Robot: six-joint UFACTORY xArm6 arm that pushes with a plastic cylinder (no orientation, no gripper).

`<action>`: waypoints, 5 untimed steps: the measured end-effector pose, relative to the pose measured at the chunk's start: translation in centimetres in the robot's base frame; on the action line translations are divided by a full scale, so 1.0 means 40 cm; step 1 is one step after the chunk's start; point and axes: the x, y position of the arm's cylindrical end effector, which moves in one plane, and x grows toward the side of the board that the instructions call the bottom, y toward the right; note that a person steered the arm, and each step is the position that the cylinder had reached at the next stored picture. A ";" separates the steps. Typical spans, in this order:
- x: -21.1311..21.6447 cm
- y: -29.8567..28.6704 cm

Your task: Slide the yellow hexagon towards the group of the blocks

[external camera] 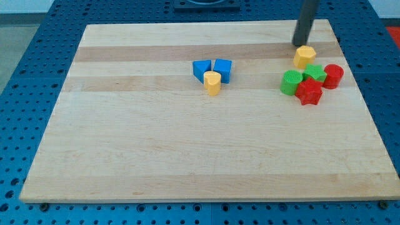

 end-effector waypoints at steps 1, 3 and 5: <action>0.038 0.048; 0.104 0.021; 0.116 -0.067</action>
